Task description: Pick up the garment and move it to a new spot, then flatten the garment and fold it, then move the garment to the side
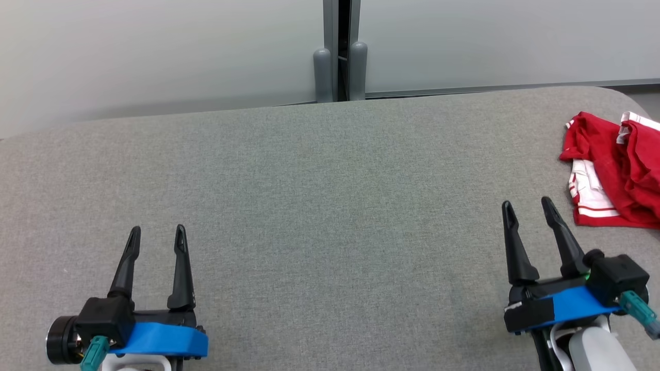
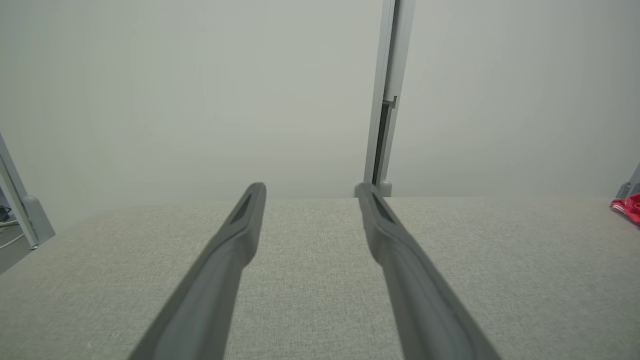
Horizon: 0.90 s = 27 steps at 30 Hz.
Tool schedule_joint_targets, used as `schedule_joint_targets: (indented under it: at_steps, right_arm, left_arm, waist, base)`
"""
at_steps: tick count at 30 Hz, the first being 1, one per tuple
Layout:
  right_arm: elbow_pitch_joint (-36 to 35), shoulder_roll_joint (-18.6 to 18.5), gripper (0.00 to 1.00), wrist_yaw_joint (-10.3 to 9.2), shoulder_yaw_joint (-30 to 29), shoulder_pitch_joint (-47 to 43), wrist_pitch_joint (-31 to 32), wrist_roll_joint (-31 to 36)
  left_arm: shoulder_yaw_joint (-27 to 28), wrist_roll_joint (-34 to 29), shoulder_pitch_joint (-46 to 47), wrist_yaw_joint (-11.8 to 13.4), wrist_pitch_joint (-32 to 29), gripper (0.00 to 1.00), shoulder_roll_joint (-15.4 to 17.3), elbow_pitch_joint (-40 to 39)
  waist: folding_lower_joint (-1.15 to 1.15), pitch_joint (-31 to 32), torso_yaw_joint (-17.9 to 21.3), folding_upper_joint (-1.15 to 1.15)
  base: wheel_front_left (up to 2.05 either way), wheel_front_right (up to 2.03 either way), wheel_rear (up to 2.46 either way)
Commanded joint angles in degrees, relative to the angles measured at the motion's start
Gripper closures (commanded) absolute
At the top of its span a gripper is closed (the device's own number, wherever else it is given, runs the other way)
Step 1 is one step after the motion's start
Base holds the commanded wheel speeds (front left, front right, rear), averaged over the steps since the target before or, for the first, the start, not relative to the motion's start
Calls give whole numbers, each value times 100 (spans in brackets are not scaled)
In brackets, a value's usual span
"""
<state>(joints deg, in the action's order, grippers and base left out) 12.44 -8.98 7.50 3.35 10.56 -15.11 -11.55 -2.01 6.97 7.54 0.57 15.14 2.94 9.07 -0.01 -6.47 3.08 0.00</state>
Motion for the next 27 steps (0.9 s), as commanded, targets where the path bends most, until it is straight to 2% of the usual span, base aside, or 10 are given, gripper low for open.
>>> schedule_joint_targets:
  at_steps: [1, 10, 27]
  right_arm:
    - [-93, 84, 0, -3, -66, -179, 0, 89]
    - [-335, 302, 0, -3, -317, -704, 0, 238]
    - [-310, 428, 0, -3, -347, -863, 0, 396]
  left_arm:
    - [29, 22, -90, 27, -3, 0, 8, 9]
    - [-43, 118, -317, 44, -3, 0, 7, 68]
    - [-49, 249, -395, -3, -3, 0, 7, 32]
  waist:
    - [1, 36, 2, 0]
    - [1, 234, -10, 0]
    - [1, 323, -48, 0]
  base:
    - [0, 0, 0]
    - [0, 0, 0]
    - [0, 0, 0]
